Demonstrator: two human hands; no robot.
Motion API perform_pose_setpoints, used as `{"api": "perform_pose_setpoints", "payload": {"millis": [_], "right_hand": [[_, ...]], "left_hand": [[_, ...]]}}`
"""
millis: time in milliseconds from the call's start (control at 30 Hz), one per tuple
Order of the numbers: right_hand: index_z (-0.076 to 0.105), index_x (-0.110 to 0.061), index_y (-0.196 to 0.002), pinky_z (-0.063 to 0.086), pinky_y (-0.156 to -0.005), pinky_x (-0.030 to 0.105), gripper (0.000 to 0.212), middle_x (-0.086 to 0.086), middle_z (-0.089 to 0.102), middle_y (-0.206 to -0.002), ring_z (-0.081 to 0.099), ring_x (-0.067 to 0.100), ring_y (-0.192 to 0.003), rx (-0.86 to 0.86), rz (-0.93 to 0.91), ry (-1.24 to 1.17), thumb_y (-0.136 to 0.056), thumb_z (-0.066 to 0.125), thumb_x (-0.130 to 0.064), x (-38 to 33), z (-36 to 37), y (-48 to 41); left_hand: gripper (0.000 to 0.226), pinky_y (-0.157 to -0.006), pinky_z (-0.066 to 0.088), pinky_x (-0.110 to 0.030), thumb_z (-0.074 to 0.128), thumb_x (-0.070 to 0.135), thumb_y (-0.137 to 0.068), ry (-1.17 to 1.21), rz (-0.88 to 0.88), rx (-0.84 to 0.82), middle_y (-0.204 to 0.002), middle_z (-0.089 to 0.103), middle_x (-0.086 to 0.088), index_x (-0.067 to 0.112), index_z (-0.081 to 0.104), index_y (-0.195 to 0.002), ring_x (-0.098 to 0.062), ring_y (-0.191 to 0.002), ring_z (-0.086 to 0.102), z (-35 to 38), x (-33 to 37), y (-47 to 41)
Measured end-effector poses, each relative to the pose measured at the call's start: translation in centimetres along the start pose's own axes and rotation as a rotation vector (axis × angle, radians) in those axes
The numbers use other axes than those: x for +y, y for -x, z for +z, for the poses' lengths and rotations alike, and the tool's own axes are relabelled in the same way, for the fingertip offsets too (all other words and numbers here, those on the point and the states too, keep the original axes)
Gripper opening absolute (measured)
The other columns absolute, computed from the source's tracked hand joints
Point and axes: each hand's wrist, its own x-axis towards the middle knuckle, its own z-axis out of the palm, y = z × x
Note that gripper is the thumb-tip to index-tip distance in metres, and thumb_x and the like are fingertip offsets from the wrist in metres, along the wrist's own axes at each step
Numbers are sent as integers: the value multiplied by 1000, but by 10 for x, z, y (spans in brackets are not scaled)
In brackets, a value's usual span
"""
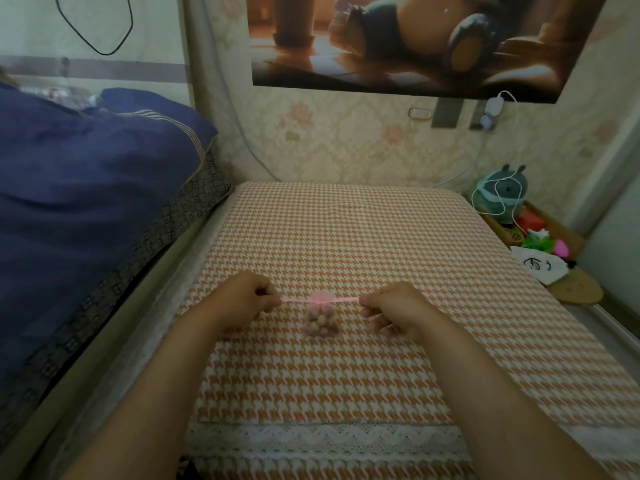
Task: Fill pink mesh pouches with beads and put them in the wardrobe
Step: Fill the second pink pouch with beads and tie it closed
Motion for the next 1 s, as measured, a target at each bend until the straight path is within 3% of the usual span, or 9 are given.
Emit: {"api": "perform_pose_setpoints", "payload": {"millis": [100, 200, 333, 400, 533, 700, 800, 900, 1000], "right_hand": [[65, -12, -81, 36, -39, 16, 18, 0, 63, -67, 54, 14, -48, -19, 82, 60, -97, 60, -18, 1, -2, 0], [65, -12, -84, 36, -37, 15, 16, -1, 63, -65, 55, 14, -49, -29, 129, 85, -97, 60, -20, 2, -1, -3], [64, -12, -79, 35, -41, 19, 20, -2, 64, -64, 58, 13, -50, -92, 132, 93, -95, 64, -24, 4, -4, -5], [66, -12, -78, 36, -39, 19, 19, -1, 67, -66, 58, 14, -50, -101, 119, 77, -92, 68, -24, 4, -7, -3], [70, -7, -84, 40, -40, 21, 15, 5, 72, -78, 63, 17, -54, -136, 27, 49, -91, 70, -20, 0, -13, 2], [69, -11, -91, 44, -44, 22, 9, 4, 73, -82, 66, 18, -59, -203, 1, 155, -95, 64, -18, 0, -18, 3], [71, -11, -90, 45, -44, 23, 11, 5, 73, -84, 68, 20, -63, -179, -99, 241, -95, 64, -18, 3, -17, 5], [75, -12, -92, 48, -49, 24, 13, 2, 76, -86, 72, 19, -67, -103, -258, 302, -95, 65, -20, 0, -11, 8], [77, -20, -91, 47, -50, 19, 9, -6, 75, -83, 72, 14, -64, -48, -366, 352, -93, 68, -22, -3, -2, 9]], "left_hand": [[18, -46, 44, -22, 66, 19, -90, -10, -15, -32, -64, 64, -8, 13, 69, -74, -10, -48, 51, -3, -2, 1], [18, -46, 43, -21, 65, 19, -91, -33, -14, -37, -61, 62, -4, 14, 68, -74, -10, -49, 52, -1, -2, 1], [18, -56, 52, -35, 63, 23, -93, 35, -10, -57, -80, 68, -19, 18, 68, -76, -20, -57, 56, -3, -13, -2], [17, -57, 50, -35, 61, 19, -94, 85, 25, -83, -77, 68, -12, 23, 72, -82, -18, -57, 54, -8, -15, 0], [26, -54, 44, -19, 58, 14, -96, 23, 79, -196, -59, 63, 13, 34, 74, -94, -5, -53, 51, -16, -7, 4], [32, -59, 40, -28, 57, 15, -97, -20, 71, -370, -73, 60, -5, 37, 75, -84, -16, -62, 47, -14, -5, 6], [33, -65, 41, -19, 56, 14, -96, -62, 129, -420, -72, 64, 15, 37, 74, -83, -2, -62, 51, -9, 11, 9], [27, -72, 43, -16, 54, 17, -98, -188, 196, -294, -88, 63, 26, 35, 74, -94, 7, -79, 56, 3, 27, 10], [17, -71, 46, -19, 60, 23, -95, -166, 245, -85, -93, 65, 14, 35, 70, -99, -3, -82, 60, 18, 32, 6]]}}
